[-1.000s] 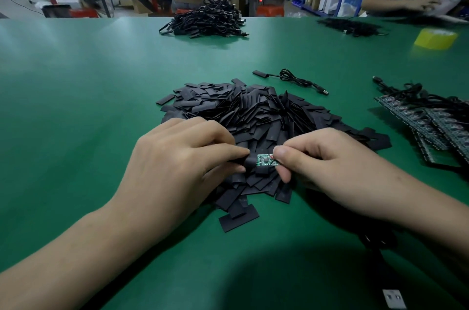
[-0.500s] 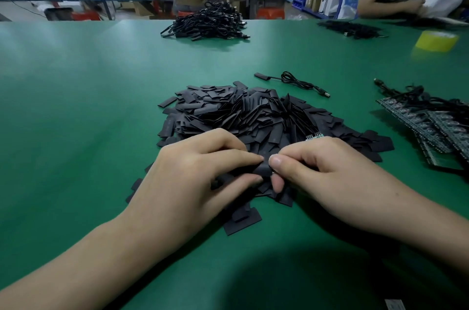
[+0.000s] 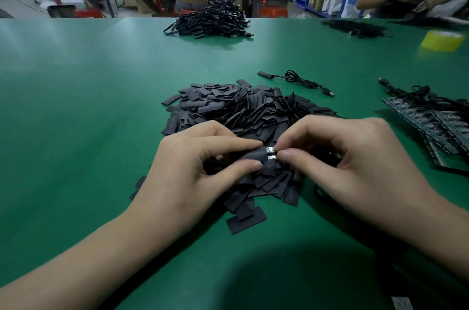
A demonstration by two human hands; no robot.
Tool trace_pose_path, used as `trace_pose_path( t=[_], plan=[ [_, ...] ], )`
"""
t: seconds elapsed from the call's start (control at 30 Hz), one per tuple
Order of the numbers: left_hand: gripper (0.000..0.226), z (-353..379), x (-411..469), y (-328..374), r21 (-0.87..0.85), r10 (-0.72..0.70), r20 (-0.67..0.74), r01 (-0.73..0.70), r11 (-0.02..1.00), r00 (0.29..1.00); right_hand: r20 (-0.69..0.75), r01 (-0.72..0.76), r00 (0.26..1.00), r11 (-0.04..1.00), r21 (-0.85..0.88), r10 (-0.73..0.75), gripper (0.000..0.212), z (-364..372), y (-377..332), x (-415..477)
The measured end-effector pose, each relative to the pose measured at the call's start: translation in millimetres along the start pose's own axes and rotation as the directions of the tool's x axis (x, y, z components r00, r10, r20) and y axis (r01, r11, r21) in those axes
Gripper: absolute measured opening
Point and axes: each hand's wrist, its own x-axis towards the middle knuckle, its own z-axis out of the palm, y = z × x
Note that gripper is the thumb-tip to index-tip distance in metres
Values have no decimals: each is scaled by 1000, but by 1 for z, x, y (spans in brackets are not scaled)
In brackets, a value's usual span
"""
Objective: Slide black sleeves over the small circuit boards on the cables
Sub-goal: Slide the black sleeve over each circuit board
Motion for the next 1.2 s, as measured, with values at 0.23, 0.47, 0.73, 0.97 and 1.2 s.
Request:
trace_pose_path(
  t=[0.23, 0.47, 0.73, 0.97, 1.2],
  plan=[
    [22, -2, 0, 4, 19, 83, -21, -83, 996, 996, -16, 86, 996, 992, -94, -87, 6, -1, -2, -1],
    [21, -1, 0, 7, 40, 111, -30, -110, 993, 993, -22, 93, 995, 989, -116, -97, 6, 1, -3, -2],
    [20, -3, 0, 6, 17, 123, -31, -123, 992, 992, -25, 129, 991, 983, -129, -133, 7, 0, -2, -1],
    [21, -1, 0, 6, 7, 116, -30, -116, 993, 993, -45, 22, 999, 1000, -13, -23, 4, 3, -6, -2],
    [20, -2, 1, 5, 4, 66, -97, -66, 998, 993, 124, -256, 964, 947, 196, 235, 13, 0, -3, 5]
  ],
)
